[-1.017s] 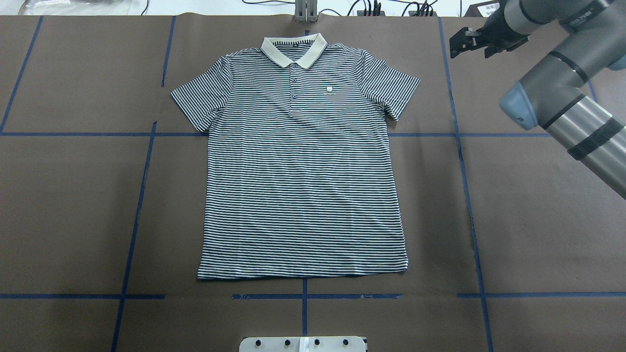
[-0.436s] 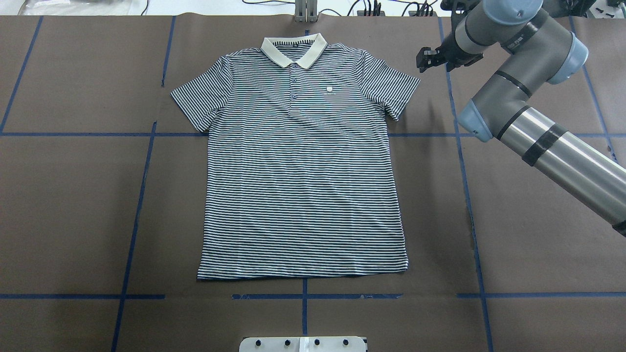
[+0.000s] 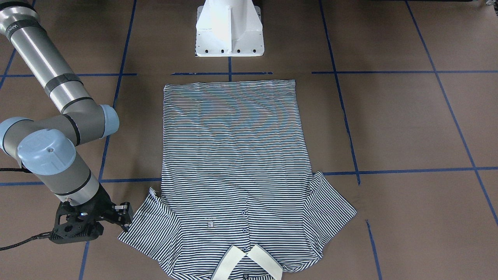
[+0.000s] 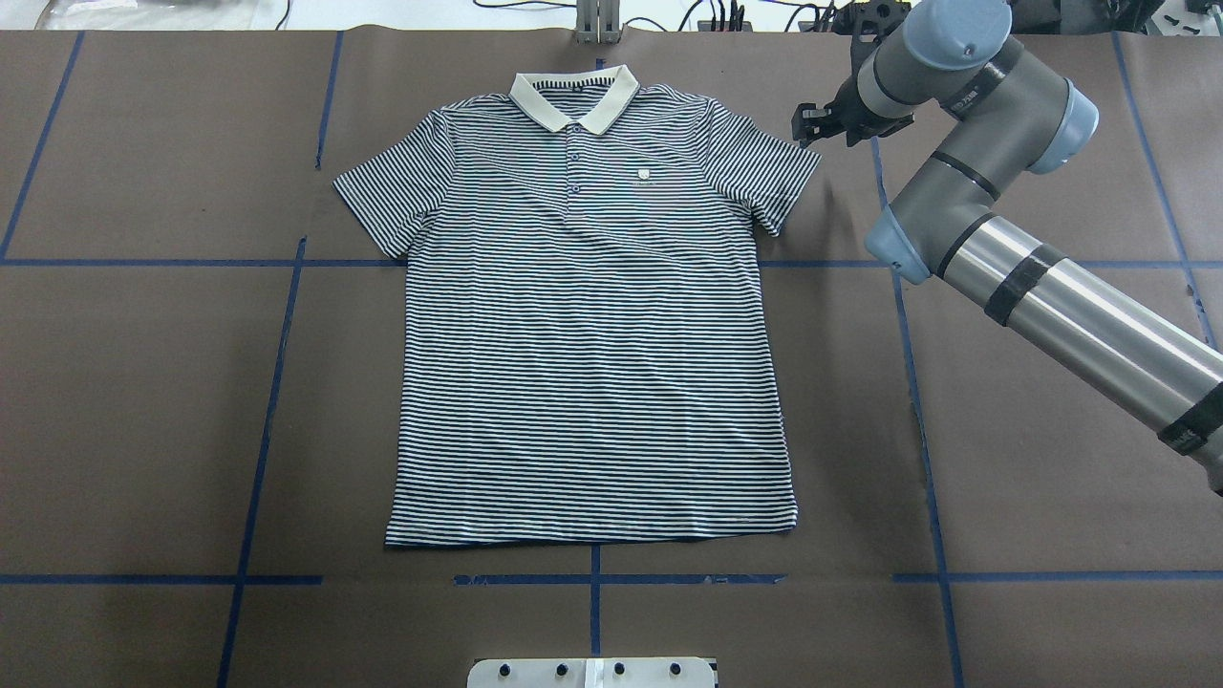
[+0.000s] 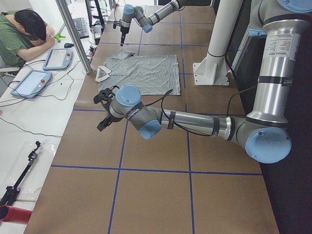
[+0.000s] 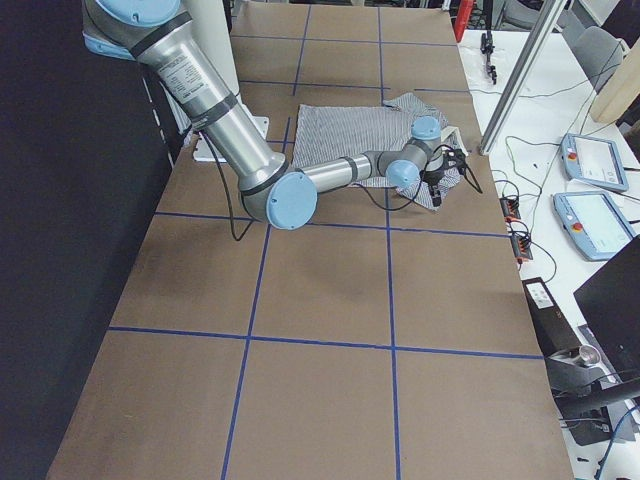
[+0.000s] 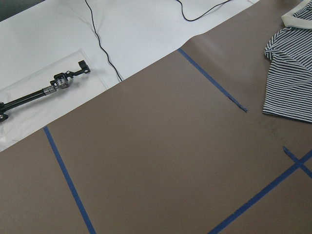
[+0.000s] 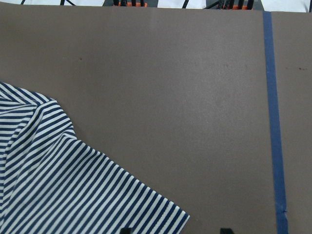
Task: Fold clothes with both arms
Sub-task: 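Move the right gripper over the sleeve nearest it and grasp it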
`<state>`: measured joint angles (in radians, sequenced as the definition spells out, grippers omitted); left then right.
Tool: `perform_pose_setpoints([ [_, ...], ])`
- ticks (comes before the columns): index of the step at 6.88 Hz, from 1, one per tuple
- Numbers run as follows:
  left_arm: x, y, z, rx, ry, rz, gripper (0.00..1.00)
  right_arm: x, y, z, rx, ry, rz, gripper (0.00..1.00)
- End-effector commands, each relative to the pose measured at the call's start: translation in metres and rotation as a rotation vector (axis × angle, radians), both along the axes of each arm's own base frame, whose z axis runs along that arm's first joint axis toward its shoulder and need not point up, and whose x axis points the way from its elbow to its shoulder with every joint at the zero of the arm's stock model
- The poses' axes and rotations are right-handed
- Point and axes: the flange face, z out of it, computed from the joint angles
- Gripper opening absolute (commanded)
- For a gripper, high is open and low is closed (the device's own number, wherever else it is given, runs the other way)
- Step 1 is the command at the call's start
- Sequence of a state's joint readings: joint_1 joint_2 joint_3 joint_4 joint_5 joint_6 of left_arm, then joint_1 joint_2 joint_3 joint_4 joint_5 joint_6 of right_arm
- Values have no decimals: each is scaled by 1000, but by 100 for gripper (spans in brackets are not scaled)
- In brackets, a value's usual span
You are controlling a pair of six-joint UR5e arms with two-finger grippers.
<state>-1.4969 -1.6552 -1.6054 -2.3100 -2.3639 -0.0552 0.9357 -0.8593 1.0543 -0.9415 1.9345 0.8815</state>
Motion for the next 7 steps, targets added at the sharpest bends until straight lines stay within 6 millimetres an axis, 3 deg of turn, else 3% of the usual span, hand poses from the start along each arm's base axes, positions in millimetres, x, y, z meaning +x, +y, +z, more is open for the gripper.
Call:
perform_pose_setpoints([
  [1,1,0,0,2,-1,2,100,-17,-7,10,9,7,1,66],
  [4,1,0,0,2,-1,2,100,-33,-1,26,6,27,-7,60],
  [7,1,0,0,1,-2,1,100,-33,-1,30,-1,32,-5,57],
])
